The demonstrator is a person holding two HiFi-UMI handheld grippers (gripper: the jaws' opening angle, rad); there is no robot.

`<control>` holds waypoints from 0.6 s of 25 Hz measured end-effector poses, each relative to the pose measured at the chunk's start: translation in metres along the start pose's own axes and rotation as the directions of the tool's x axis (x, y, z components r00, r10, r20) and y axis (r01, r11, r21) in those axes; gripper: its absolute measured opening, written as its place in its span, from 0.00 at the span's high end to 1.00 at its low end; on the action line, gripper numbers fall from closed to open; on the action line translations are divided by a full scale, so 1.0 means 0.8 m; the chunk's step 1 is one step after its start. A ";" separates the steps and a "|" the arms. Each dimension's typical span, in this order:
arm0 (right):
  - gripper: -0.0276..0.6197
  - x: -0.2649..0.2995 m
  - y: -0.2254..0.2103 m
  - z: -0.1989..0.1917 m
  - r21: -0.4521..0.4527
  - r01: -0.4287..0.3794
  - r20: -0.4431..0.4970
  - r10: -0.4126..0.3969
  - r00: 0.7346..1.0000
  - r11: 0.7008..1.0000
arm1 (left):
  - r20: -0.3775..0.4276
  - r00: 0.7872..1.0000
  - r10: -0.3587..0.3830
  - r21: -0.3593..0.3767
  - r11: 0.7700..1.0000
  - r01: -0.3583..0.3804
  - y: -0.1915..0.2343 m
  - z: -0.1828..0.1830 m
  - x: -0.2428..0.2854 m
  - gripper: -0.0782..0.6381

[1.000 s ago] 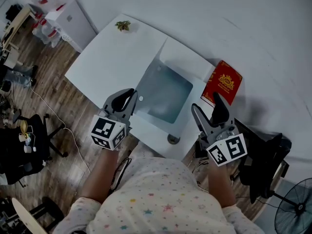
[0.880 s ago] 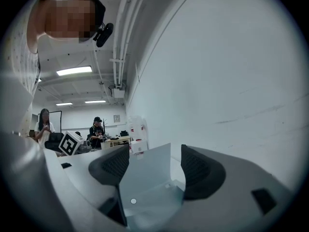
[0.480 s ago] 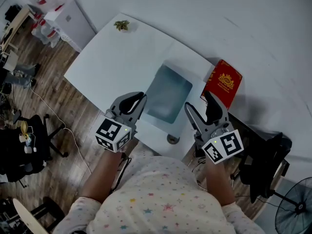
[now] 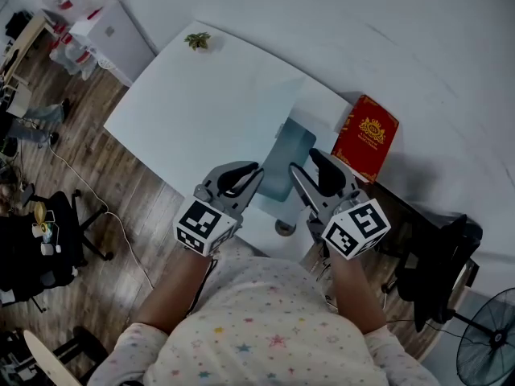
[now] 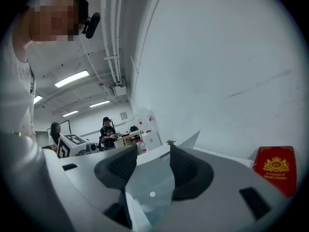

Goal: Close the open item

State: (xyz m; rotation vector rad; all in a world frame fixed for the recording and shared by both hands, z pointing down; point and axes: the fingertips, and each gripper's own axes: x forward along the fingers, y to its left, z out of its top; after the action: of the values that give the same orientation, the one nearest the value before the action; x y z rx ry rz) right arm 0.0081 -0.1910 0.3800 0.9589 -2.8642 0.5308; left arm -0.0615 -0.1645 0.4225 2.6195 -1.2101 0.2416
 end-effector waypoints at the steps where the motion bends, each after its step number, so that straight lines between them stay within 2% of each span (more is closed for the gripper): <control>1: 0.63 0.003 0.000 -0.004 0.014 -0.002 -0.011 0.002 1.000 1.000 | -0.006 1.000 -0.009 0.007 1.000 0.009 -0.005 -0.004 0.003 0.82; 8: 0.67 0.020 -0.020 -0.045 0.109 0.027 -0.084 -0.018 0.996 0.994 | -0.053 0.996 -0.069 0.058 0.996 0.072 -0.035 -0.019 0.020 0.81; 15: 0.73 0.037 -0.031 -0.074 0.238 0.043 -0.120 -0.014 0.993 0.970 | -0.069 0.993 -0.093 0.072 0.993 0.098 -0.046 -0.028 0.027 0.80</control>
State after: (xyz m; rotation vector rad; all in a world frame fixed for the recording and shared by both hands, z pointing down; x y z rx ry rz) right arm -0.0031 -0.2062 0.4480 0.9627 -2.7208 0.9164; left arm -0.0205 -0.1503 0.4435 2.7027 -1.0713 0.3588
